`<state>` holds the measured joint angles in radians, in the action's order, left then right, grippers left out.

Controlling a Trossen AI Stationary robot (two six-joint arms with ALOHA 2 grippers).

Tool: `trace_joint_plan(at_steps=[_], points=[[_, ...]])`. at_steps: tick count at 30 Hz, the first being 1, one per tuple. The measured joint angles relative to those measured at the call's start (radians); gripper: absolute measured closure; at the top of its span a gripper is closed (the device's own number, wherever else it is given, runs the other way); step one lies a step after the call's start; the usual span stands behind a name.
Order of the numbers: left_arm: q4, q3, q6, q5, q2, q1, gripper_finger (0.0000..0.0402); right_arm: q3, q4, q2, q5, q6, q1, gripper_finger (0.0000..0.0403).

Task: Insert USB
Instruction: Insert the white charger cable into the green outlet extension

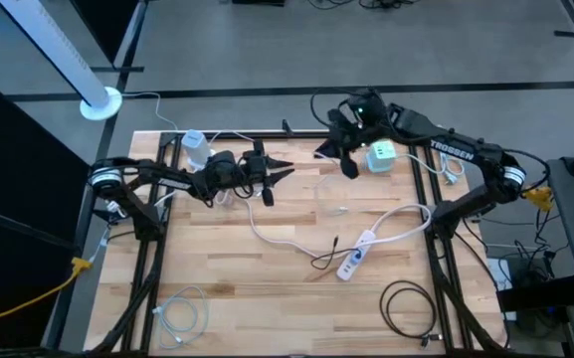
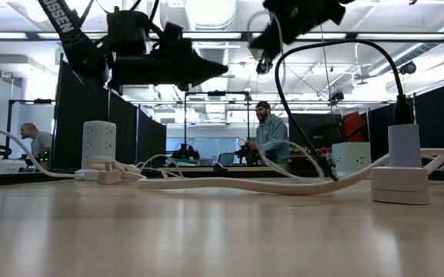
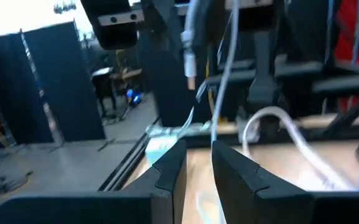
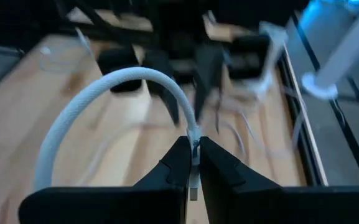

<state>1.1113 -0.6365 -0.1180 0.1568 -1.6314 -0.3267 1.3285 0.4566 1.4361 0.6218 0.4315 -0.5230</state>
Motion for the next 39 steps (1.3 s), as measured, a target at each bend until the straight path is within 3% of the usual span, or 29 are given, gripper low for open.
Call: trace_joint_plan(at_steps=[8,11,15,21,29,35,39], points=[[0.209,0.0,0.032,0.021,-0.041,0.035,0.0305,0.0,-0.146,0.0,-0.064,-0.015,0.136,0.0393],[0.212,-0.016,0.032,0.044,-0.042,0.05,0.0279,0.0,-0.181,0.0,-0.132,-0.014,0.158,0.0393],[0.152,-0.053,0.02,0.045,-0.042,0.067,0.0253,0.0,-0.206,0.0,-0.14,-0.037,0.166,0.0393],[0.121,-0.092,0.005,0.036,-0.042,0.072,0.0245,0.0,-0.201,0.0,-0.141,-0.056,0.183,0.0393],[0.119,-0.108,-0.004,0.034,-0.042,0.072,0.028,0.0,-0.202,0.0,-0.144,-0.067,0.203,0.0393],[0.119,-0.109,-0.005,0.01,-0.042,0.074,0.0386,0.0,-0.206,0.0,-0.163,-0.066,0.202,0.0393],[0.098,-0.109,-0.005,-0.034,-0.042,0.074,0.0399,0.0,-0.2,0.0,-0.2,-0.069,0.202,0.0393]])
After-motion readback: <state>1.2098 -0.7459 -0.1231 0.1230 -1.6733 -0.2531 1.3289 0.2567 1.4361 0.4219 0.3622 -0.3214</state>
